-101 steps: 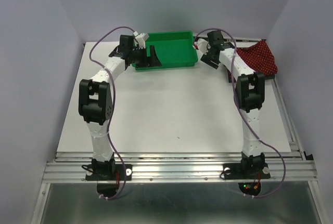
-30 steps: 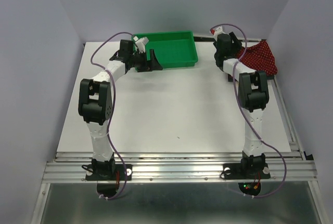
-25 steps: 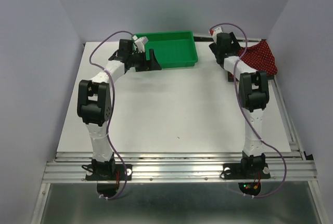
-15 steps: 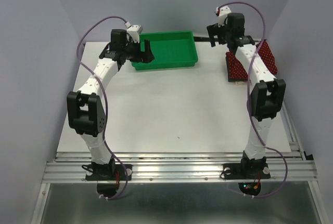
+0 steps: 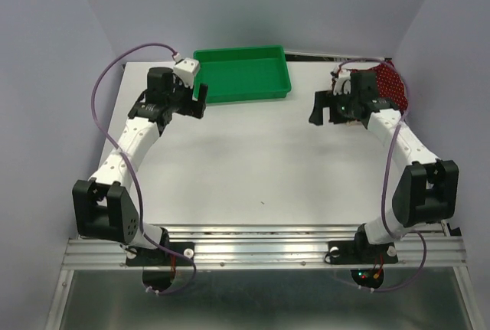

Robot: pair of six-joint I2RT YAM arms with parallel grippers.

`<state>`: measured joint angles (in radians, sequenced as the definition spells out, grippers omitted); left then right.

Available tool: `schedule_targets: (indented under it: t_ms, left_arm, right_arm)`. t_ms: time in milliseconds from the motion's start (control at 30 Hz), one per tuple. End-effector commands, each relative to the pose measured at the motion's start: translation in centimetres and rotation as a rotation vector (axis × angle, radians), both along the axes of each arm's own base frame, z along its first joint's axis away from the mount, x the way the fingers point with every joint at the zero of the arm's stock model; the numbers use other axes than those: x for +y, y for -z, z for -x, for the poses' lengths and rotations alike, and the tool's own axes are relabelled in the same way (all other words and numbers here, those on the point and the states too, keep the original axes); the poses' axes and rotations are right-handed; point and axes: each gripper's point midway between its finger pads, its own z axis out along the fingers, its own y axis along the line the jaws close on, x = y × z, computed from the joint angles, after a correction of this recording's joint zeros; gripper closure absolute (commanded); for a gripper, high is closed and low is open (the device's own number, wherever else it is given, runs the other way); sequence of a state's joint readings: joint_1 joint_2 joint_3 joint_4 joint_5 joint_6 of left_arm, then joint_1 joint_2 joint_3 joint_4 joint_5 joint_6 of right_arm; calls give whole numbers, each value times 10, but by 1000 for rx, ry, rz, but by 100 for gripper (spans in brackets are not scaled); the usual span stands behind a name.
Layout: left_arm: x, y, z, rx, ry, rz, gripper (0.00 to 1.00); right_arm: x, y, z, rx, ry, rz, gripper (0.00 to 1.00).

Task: Fold and stack the skirts
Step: Neatly place the folded skirt to the corner

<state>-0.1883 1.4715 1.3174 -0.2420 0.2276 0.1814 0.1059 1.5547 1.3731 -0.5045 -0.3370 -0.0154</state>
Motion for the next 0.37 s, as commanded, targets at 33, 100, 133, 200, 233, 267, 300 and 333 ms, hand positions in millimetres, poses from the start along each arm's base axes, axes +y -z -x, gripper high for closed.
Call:
schedule_targets:
  t_ms: [33,100,133,200,233,267,300,333]
  left_arm:
    - [18,37,30,0,-5,-118,2]
    - [24,51,43,11,-13,-140,2]
    - [25,55,46,15,-12,-147,2]
    - [26,63,56,16,-11,-156,2]
    - [27,65,58,14,-13,-159,2]
    - [27,66,60,10,-13,-159,2]
    - [27,64,61,4,-14,-155,2]
    - [27,62,62,1,-18,-151,2]
  right_arm:
    - [9,45,55,132,-3,-88,0]
    - [7,48,60,111,6,-86,0]
    - [6,56,65,132,17,-89,0]
    - [6,59,68,130,24,-95,0]
    - [6,58,70,125,28,-103,0]
    - [6,60,73,128,30,-105,0]
    - [6,59,72,119,28,-106,0]
    - [6,58,73,111,26,-103,0]
